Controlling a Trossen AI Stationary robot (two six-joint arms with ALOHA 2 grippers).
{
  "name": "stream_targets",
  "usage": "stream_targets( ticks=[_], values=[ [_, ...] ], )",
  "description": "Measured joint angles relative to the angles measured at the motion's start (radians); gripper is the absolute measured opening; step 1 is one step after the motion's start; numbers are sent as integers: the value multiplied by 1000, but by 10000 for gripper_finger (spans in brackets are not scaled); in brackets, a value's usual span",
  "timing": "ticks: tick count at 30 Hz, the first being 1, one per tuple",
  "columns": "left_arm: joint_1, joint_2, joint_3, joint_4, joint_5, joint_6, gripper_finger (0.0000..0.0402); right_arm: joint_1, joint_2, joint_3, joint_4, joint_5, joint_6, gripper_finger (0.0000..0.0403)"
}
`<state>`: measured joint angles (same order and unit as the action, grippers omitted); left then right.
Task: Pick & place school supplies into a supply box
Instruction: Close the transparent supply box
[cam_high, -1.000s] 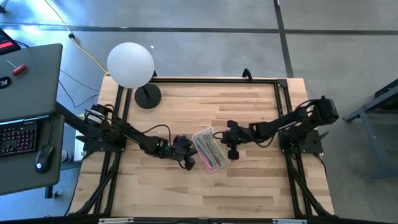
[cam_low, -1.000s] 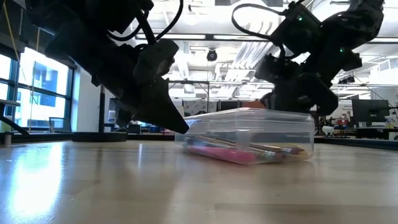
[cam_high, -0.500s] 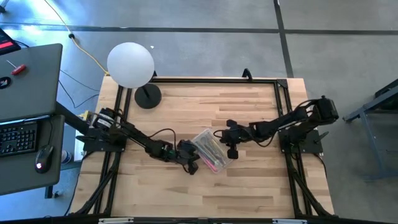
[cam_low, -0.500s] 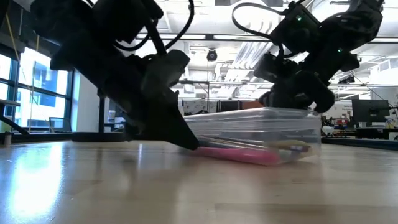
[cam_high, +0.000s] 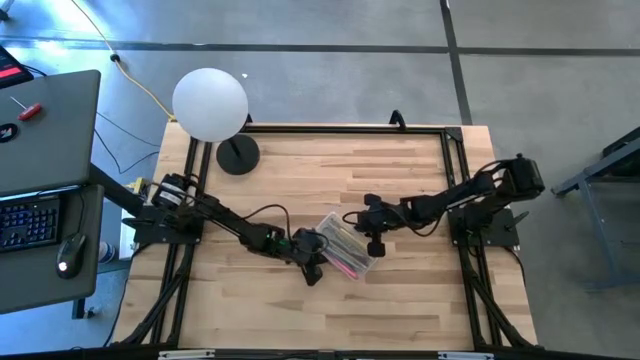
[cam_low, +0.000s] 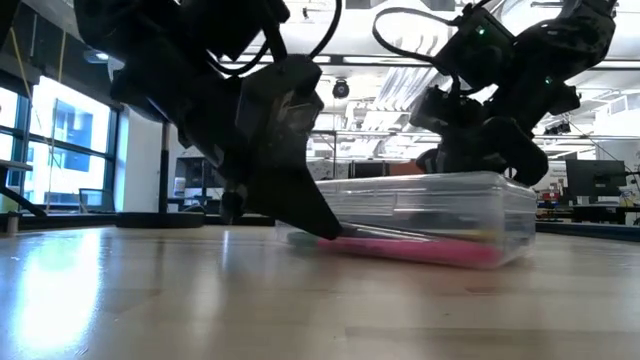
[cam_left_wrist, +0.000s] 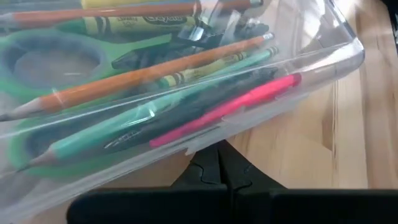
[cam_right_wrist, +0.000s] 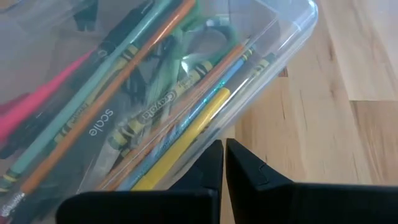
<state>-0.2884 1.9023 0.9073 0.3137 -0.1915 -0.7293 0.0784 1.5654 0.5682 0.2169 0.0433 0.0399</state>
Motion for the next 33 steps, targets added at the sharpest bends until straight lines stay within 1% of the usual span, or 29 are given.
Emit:
stream_targets(
  ticks=[5,8,11,16,20,22,25,29,33],
  values=[
    [-40,-29,3,-33,-28,1,10,-10,0,1,-3,3,3,0],
    [-76,-63,1,-126,-56,-13,10,-16,0,1,-4,1,4,0],
    [-114,-95,0,-188,-113,-48,10,-17,0,1,-3,3,4,0],
    [-156,-102,-1,-151,-194,-57,10,-11,0,1,12,8,4,0],
    [-149,-103,-1,-75,-237,4,10,-6,-2,1,15,18,-2,0],
    [-135,-103,-1,-43,-241,33,10,-5,-3,1,21,18,-3,0],
    [-109,-103,-2,-44,-240,41,10,-5,-3,1,23,11,-3,0],
    [-88,-103,-2,-54,-206,48,10,-6,-3,0,23,8,-1,0],
    [-84,-105,-2,-34,-205,75,10,-5,-4,0,27,48,-32,0]
  ],
)
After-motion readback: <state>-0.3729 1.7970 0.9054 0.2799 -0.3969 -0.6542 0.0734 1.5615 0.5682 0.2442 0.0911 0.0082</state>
